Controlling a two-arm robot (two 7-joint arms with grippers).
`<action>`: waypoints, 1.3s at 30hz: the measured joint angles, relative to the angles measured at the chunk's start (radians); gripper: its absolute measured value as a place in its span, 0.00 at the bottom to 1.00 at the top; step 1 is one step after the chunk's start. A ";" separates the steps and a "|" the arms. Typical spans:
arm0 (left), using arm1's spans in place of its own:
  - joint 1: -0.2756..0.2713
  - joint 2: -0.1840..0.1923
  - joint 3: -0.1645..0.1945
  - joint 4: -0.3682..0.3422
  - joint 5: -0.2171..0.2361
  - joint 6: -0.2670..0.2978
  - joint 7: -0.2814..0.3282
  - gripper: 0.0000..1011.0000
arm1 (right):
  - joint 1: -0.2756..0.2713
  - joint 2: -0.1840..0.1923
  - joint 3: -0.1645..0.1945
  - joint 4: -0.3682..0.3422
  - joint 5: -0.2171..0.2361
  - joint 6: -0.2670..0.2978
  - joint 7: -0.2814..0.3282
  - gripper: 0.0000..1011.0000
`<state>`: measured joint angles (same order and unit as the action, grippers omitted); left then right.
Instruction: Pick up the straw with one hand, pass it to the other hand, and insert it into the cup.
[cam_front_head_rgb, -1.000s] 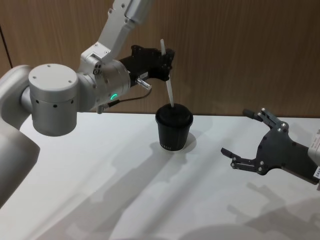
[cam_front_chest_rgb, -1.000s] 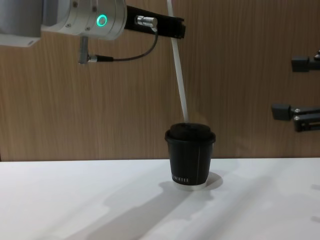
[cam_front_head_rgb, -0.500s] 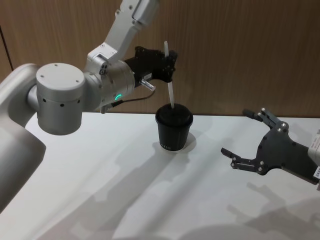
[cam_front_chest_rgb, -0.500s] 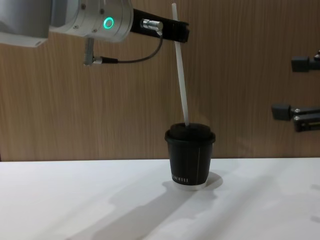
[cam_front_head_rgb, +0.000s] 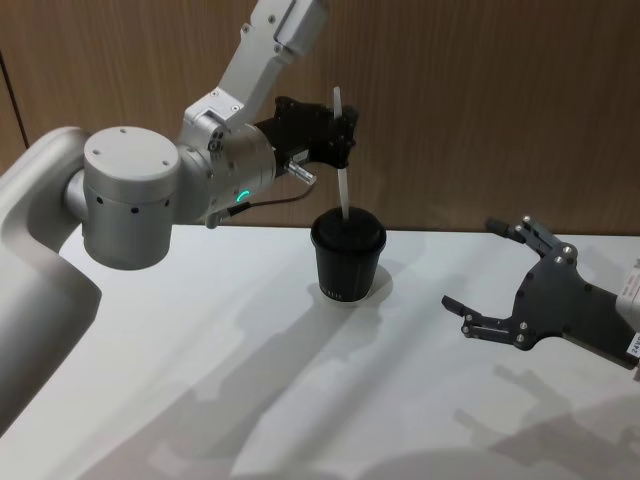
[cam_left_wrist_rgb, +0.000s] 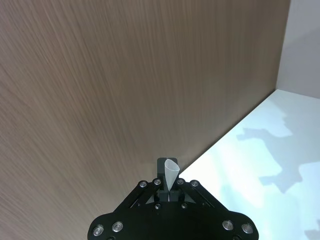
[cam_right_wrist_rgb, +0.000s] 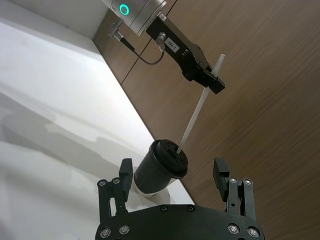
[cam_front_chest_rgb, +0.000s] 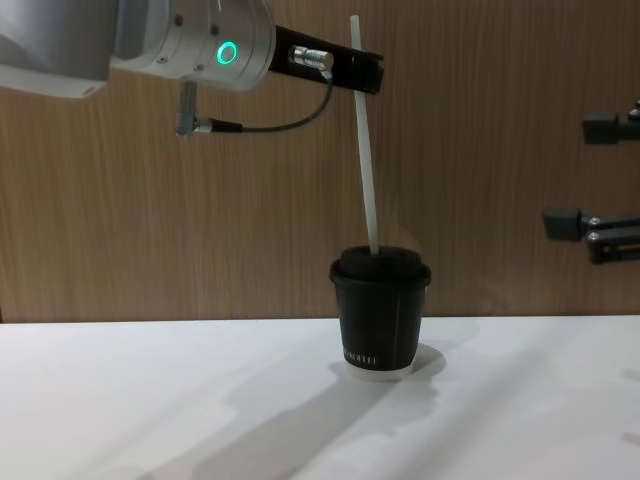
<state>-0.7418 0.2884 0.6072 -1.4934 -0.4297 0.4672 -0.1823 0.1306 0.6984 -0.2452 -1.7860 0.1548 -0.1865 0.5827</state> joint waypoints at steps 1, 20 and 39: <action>0.000 -0.001 0.000 0.001 0.001 0.000 0.000 0.00 | 0.000 0.000 0.000 0.000 0.000 0.000 0.000 0.99; -0.004 -0.017 0.000 0.038 0.024 0.004 -0.002 0.00 | 0.000 0.000 0.000 0.000 0.000 0.000 0.000 0.99; -0.006 -0.032 -0.009 0.071 0.021 0.002 -0.021 0.32 | 0.000 0.000 0.000 0.000 0.000 0.000 0.000 0.99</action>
<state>-0.7478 0.2565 0.5984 -1.4221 -0.4083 0.4689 -0.2036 0.1306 0.6984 -0.2452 -1.7861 0.1548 -0.1865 0.5827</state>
